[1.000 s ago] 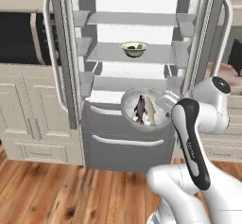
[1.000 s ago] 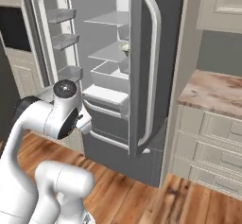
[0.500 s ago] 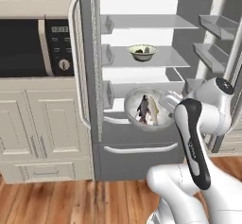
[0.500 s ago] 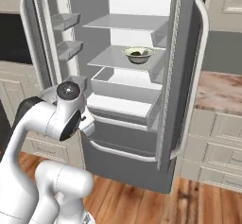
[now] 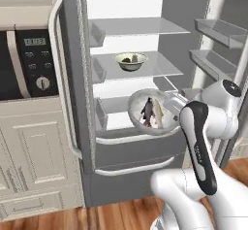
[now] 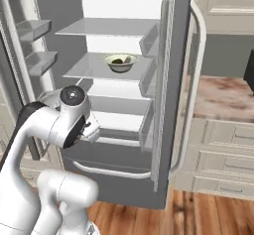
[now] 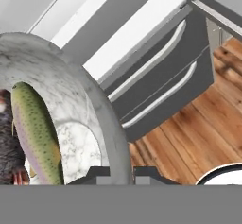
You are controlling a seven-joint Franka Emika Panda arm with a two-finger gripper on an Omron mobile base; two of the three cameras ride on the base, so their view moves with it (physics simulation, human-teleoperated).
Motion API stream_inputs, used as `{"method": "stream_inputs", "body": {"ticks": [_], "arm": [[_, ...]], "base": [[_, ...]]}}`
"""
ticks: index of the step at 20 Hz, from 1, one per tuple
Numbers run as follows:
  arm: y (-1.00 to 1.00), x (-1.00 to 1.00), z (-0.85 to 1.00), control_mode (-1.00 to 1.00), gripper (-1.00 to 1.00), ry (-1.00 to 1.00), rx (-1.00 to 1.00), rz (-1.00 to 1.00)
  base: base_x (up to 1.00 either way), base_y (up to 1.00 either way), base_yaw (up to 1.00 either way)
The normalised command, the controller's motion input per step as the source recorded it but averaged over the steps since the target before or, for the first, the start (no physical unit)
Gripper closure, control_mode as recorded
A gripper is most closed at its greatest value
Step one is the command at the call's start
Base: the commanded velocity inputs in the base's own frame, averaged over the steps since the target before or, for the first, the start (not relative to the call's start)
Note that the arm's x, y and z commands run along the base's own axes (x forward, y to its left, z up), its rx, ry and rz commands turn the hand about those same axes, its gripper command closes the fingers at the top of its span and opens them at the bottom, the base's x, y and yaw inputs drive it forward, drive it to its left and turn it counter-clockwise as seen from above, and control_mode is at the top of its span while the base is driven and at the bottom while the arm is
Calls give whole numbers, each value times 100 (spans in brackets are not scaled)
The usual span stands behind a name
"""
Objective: Place the bowl with the eggplant and avocado on the second highest shelf of the fridge. Place the bowl with the fishs on the top shelf of the fridge.
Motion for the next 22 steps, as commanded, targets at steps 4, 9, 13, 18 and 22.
{"method": "stream_inputs", "body": {"ticks": [4,9,13,18,22], "arm": [[0,0,0,100,100,0,0,0],[0,0,0,100,100,0,0,0],[0,0,0,100,100,0,0,0],[0,2,13,-100,100,-1,0,-6],[0,-13,89,-100,100,-9,0,-18]], "base": [[83,35,-19],[77,45,-16],[70,41,-14],[30,11,-7],[0,0,0]]}}
